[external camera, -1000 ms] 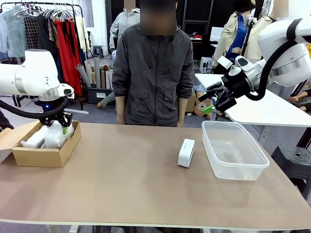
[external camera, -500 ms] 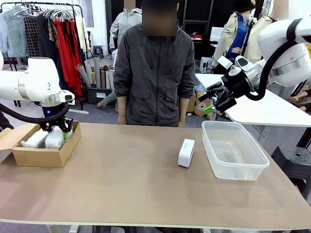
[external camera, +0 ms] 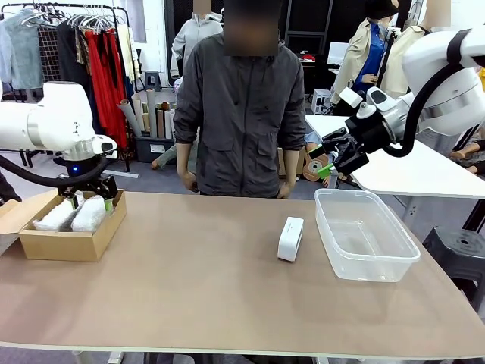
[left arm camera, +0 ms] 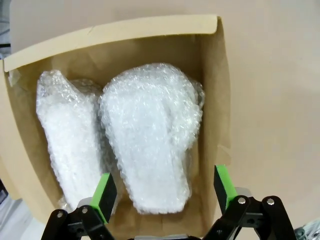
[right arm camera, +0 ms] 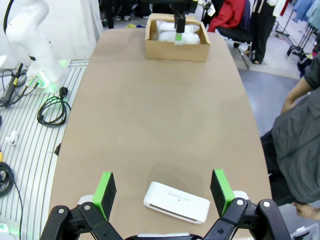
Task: Separate and place wrapped and unwrapped clocks.
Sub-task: If the picked Digital clock is wrapped, place it in the Package Box ; if not, place it in the Organizing box, then pick up the Digital clock indicated by the person.
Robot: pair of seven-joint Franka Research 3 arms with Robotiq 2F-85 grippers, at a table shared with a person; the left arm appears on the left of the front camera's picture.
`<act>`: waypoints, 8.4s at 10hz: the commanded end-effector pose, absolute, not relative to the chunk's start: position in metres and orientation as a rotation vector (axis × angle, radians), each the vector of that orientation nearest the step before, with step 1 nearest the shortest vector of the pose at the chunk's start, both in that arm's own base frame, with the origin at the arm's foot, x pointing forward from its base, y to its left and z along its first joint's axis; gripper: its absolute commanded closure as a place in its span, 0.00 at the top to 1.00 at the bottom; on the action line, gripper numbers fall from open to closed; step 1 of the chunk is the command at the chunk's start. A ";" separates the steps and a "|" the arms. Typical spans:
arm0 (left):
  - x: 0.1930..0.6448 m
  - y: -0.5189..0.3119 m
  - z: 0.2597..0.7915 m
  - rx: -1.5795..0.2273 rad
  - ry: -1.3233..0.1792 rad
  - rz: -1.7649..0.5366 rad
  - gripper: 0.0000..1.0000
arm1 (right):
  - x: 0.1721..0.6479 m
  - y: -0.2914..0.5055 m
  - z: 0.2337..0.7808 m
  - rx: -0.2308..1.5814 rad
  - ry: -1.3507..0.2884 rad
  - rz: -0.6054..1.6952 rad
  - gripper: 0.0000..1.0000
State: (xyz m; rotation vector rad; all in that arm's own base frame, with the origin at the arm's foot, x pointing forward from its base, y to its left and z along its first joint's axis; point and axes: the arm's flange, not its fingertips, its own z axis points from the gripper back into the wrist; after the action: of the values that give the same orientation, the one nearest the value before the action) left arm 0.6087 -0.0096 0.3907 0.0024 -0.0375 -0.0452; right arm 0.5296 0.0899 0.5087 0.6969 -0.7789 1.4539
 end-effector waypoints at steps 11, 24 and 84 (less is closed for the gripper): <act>0.596 -0.025 0.432 0.002 -0.022 -0.069 1.00 | 0.529 0.090 0.510 0.694 -0.775 1.463 1.00; 0.590 -0.067 0.552 -0.364 -0.265 -1.133 1.00 | 0.529 0.090 0.510 0.694 -0.775 1.463 1.00; 0.571 -0.032 0.579 -0.515 -0.724 -1.579 1.00 | 0.529 0.090 0.510 0.694 -0.775 1.463 1.00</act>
State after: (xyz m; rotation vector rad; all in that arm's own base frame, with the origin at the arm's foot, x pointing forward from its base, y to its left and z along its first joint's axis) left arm 0.5706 -0.0332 0.5769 -0.5270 -0.7351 -1.5772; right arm 0.5297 0.0900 0.5087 0.6971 -0.7788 1.4541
